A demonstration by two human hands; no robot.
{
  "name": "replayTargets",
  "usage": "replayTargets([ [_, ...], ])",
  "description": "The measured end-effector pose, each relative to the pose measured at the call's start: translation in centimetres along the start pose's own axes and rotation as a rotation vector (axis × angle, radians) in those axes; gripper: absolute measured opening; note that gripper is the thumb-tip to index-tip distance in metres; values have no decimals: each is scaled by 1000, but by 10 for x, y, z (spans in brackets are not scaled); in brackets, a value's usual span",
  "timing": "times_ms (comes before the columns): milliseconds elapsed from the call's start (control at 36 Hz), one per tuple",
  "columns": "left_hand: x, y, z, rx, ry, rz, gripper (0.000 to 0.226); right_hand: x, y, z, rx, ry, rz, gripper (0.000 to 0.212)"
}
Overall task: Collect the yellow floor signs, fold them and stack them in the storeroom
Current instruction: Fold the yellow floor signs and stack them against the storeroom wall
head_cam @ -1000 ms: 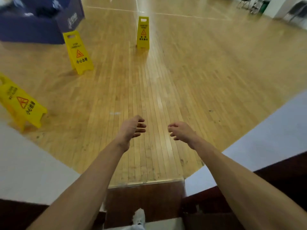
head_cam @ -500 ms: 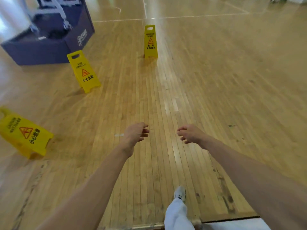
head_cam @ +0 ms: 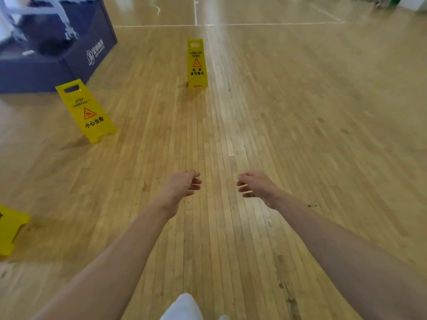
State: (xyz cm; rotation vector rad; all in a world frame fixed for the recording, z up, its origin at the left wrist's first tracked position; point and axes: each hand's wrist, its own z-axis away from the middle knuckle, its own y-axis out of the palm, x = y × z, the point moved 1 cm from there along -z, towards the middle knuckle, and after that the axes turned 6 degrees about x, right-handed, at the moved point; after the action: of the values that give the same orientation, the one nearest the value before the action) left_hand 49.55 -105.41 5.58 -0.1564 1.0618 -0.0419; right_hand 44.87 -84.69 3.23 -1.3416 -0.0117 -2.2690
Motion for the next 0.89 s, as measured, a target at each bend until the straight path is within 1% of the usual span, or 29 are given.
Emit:
replayTargets([
  [83, -17, 1, -39, 14, 7, 7, 19, 22, -16, -36, -36, -31, 6, 19],
  [194, -38, -8, -102, 38, 22, 12, 21, 46, -26, -95, -24, -42, 18, 13],
  [361, -69, -37, -212, 3, 18, 58, 28, 84, -22, -205, 48, -3, 6, 28],
  [444, -93, -55, -267, 6, 10, 60, 30, 113, -23, -259, 51, 9, -3, 32],
  [556, -132, -81, -325, -6, 9, 80, 27, 160, -33, -320, 27, -9, -12, 28],
  [639, -162, -95, -365, -32, 13, 50, 27, 196, -47, -364, 7, -36, -18, 26],
  [750, -196, -107, -420, -12, 40, 40, 27, 231, -65, -425, -11, -60, -34, 26],
  [833, -219, -108, -460, -19, 41, 24, 26, 247, -78, -468, 6, -67, -41, 27],
  [889, -234, -107, -494, -29, 35, 5, 26, 258, -89, -501, 47, -79, -58, 28],
])
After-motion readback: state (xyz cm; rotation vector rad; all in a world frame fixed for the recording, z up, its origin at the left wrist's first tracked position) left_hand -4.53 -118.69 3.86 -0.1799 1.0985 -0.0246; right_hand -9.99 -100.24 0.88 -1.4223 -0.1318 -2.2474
